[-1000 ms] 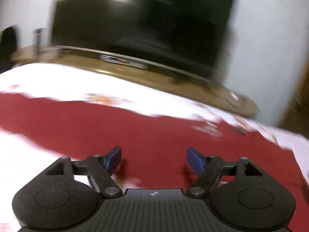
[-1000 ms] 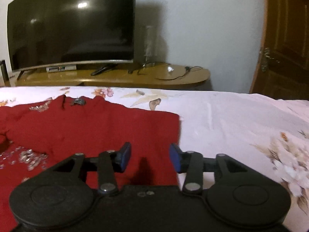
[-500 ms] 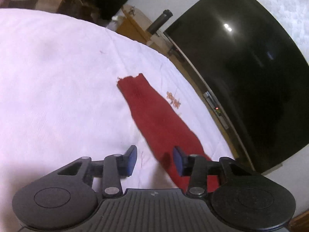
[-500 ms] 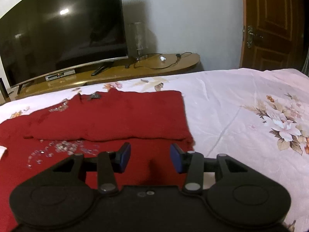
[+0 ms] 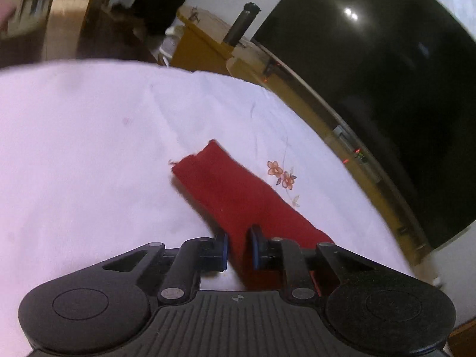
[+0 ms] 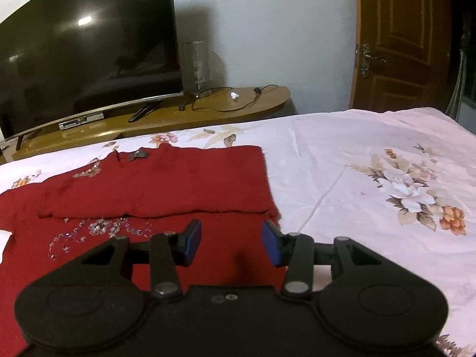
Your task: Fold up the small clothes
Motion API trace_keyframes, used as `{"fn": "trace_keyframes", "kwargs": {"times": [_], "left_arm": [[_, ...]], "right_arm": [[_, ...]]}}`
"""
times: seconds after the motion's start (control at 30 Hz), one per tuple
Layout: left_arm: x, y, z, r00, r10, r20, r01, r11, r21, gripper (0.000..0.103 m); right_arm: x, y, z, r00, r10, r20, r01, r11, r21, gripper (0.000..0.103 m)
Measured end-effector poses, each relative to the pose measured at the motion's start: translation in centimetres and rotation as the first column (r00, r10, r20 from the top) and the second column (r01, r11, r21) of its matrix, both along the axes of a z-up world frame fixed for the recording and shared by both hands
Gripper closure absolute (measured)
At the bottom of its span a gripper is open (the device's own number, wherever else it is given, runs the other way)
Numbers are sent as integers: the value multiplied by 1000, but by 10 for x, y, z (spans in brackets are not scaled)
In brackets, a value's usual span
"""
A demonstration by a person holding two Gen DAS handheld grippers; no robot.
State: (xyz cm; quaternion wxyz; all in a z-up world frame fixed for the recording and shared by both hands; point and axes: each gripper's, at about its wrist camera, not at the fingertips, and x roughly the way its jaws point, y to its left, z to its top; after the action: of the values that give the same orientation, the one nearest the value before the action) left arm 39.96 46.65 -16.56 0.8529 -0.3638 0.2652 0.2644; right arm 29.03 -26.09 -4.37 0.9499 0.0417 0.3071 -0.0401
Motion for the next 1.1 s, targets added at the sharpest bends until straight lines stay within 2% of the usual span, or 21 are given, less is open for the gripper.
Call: {"fn": "trace_keyframes", "kwargs": {"times": [0.03, 0.07, 0.13, 0.23, 0.3, 0.37, 0.43, 0.53, 0.63, 0.8, 0.87, 0.9, 0.93, 0.97, 1.0, 1.03, 1.1], "left_arm": [[5, -8, 6, 1000, -17, -3, 17, 999, 38, 95], [10, -18, 13, 999, -43, 5, 42, 997, 72, 98], [20, -44, 29, 994, -107, 27, 102, 984, 148, 98], [36, -102, 59, 969, -240, 66, 215, 940, 264, 98], [49, -152, 74, 934, -349, 83, 306, 896, 323, 99], [57, -204, 86, 893, -441, 95, 385, 855, 349, 99], [65, -261, 92, 840, -536, 83, 467, 793, 391, 98], [82, -342, 88, 758, -650, 56, 579, 710, 401, 98], [101, -415, 70, 691, -722, 9, 665, 642, 381, 98], [108, -498, 37, 610, -789, -75, 758, 554, 345, 98], [107, -527, 23, 563, -812, -155, 801, 491, 342, 98], [100, -534, 21, 565, -808, -168, 792, 473, 386, 98], [93, -538, 24, 560, -808, -183, 788, 452, 419, 84], [86, -538, 29, 542, -822, -177, 795, 432, 427, 52], [75, -533, 36, 536, -831, -151, 789, 429, 441, 37], [62, -525, 43, 547, -828, -122, 767, 438, 468, 30], [39, -498, 54, 572, -811, -118, 745, 455, 488, 30]], "right_arm": [[-1, -2, 1, 1000, -3, 3, 3, 1000, 2, 59], [-2, -5, 2, 1000, -7, 6, 7, 1000, 6, 59], [-5, -10, 2, 1000, -13, 12, 13, 1000, 14, 59], [-9, -19, 1, 1000, -20, 20, 19, 999, 30, 59], [-9, -26, -2, 1000, -21, 21, 20, 999, 41, 59], [-5, -33, -7, 1000, -17, 21, 16, 998, 54, 59], [1, -39, -12, 1000, -15, 19, 14, 997, 73, 59], [11, -49, -19, 1000, -12, 16, 10, 994, 108, 59], [15, -57, -21, 1000, -1, 17, -1, 993, 121, 59], [21, -82, -21, 1000, -18, 9, 17, 990, 138, 59], [25, -92, -23, 1000, -28, -5, 29, 987, 155, 58], [29, -96, -24, 1000, -28, -14, 30, 984, 177, 58], [33, -98, -25, 999, -24, -20, 28, 979, 201, 57], [37, -99, -25, 1000, -18, -23, 23, 973, 228, 55], [42, -98, -25, 1000, -7, -21, 12, 964, 264, 53], [47, -95, -25, 1000, 6, -15, -2, 954, 298, 52], [59, -86, -25, 999, 39, -5, -34, 930, 365, 51]]}}
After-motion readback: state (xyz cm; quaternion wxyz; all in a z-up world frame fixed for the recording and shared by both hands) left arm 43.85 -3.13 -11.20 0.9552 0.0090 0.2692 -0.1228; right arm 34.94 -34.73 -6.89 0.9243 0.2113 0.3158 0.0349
